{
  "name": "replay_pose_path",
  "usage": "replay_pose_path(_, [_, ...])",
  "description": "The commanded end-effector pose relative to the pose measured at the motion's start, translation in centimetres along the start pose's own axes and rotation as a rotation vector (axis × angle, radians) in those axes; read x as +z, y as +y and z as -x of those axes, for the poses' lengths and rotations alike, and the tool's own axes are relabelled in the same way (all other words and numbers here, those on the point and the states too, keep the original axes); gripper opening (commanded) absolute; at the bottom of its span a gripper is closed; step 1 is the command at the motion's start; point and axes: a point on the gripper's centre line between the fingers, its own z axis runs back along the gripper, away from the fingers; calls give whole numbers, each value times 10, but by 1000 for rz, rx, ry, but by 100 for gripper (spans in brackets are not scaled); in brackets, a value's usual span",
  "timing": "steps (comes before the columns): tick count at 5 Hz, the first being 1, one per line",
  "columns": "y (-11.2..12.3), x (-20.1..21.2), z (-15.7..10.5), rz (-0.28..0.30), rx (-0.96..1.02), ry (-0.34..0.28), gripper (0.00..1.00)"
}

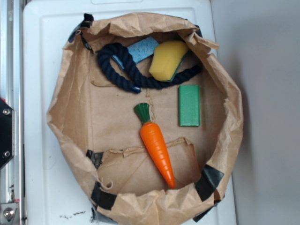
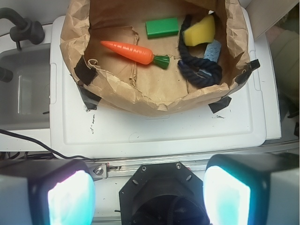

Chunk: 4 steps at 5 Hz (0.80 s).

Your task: Grab the carrot.

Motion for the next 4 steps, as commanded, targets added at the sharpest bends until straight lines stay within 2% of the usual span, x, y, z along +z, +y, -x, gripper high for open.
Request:
replay_pose_path(1, [0, 0, 0, 0, 0, 0, 100])
replay_pose_path(2, [-18, -21, -43, -30, 43, -5, 100])
replay_pose_path(3, [-25, -24, -61, -33, -121, -124, 100])
replay_pose_path(4, [-19, -22, -71, 95, -354, -170, 100])
